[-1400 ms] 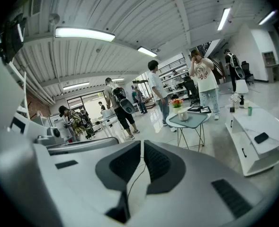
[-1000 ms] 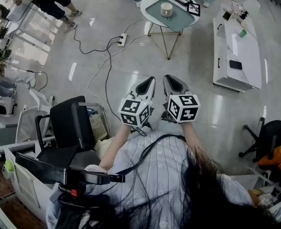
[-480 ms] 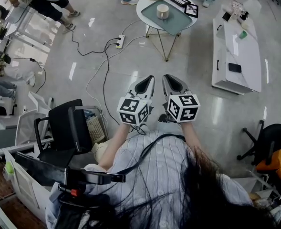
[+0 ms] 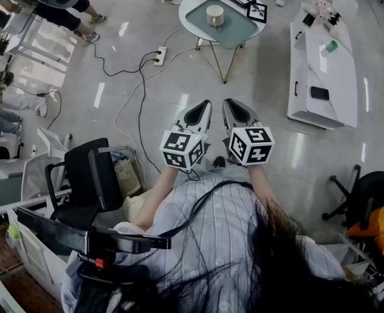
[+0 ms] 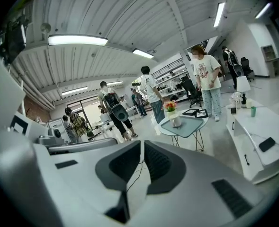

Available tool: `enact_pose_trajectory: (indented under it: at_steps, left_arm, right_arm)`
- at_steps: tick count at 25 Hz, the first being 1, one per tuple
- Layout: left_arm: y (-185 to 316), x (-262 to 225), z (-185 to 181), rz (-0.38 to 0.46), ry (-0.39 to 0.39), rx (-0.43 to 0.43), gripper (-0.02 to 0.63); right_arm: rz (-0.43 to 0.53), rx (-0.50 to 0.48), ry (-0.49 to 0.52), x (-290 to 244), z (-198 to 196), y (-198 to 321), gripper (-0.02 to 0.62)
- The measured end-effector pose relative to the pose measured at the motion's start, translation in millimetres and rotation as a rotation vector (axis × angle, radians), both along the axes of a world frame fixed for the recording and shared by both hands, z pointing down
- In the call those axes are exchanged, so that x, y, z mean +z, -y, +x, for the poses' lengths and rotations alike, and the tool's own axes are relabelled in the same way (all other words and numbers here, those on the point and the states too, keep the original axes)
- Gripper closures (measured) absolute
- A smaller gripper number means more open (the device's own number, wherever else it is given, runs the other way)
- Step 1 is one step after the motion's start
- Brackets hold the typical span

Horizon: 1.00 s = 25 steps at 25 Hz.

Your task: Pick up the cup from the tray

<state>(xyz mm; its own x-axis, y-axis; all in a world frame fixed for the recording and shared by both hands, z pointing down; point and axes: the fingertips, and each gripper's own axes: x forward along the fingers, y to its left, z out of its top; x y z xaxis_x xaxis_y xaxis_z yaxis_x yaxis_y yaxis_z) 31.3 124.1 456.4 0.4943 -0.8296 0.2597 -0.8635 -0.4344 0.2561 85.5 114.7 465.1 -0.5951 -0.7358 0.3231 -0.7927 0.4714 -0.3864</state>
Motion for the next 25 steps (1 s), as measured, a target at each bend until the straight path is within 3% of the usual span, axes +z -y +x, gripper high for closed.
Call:
enact_pose_trajectory:
  at_steps: [10, 25]
  left_arm:
    - [38, 7, -5, -0.018, 0.006, -0.012, 0.591]
    - [166, 6, -44, -0.045, -0.008, 0.071, 0.591]
  right_arm:
    - [-0.032, -0.010, 0.006, 11, -5, 35, 0.552]
    - [-0.051, 0.085, 0.004, 11, -42, 157, 0.552]
